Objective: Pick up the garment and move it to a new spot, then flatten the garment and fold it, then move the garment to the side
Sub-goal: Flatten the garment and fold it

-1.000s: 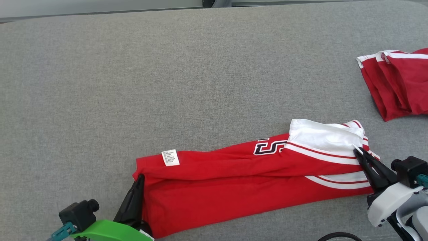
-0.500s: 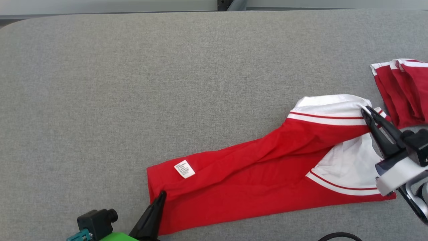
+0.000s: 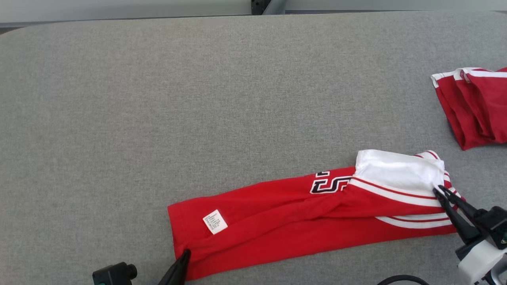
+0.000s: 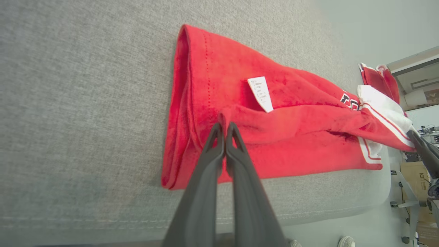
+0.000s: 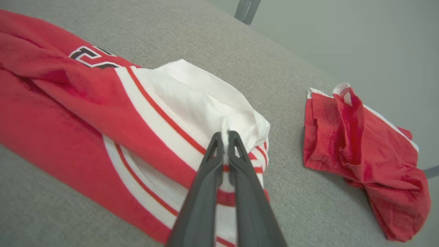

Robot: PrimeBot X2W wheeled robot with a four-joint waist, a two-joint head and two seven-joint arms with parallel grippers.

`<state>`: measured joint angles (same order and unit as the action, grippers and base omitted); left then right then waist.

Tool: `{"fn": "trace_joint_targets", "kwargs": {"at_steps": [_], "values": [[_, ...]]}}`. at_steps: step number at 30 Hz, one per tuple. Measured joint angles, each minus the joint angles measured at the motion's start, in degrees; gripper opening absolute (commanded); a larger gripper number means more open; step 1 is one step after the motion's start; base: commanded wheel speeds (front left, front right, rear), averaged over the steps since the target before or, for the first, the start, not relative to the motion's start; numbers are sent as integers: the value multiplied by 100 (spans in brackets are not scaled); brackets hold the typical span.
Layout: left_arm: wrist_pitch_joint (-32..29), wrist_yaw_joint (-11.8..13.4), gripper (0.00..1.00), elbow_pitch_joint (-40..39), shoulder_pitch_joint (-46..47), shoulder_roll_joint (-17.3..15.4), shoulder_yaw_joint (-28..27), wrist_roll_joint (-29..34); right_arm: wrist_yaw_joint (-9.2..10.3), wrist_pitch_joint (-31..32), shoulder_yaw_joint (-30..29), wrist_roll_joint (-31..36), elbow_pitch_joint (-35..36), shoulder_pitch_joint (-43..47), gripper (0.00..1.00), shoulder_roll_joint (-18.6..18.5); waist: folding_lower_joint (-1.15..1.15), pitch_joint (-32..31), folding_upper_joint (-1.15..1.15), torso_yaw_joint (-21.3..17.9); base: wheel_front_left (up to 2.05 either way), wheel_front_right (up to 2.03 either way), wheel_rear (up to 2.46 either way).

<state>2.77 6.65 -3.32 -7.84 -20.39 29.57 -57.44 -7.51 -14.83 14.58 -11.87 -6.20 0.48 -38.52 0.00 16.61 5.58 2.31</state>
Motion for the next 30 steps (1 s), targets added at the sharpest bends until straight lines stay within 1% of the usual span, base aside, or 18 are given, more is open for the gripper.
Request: {"fn": "trace_joint_targets", "kwargs": {"at_steps": [8,17,20,23,30], "values": [[-27,-89,0,476,241,1,-34,-23,0,0,528,-9,-630,-325,0,44,0,45,0,-29,0,0,0],[-43,-110,0,465,300,-19,-136,-82,0,1,694,9,-1069,-652,0,126,0,71,0,19,0,0,0],[-46,-100,0,424,305,-66,-167,-86,0,0,571,52,-920,-742,0,114,0,58,0,17,0,0,0],[-69,-85,0,287,303,-120,-183,-102,0,0,450,166,-616,-753,0,83,0,40,0,13,0,0,0],[-126,-51,0,93,256,-180,-192,-148,0,0,291,246,-200,-393,0,27,0,31,0,-8,0,0,0]]}}
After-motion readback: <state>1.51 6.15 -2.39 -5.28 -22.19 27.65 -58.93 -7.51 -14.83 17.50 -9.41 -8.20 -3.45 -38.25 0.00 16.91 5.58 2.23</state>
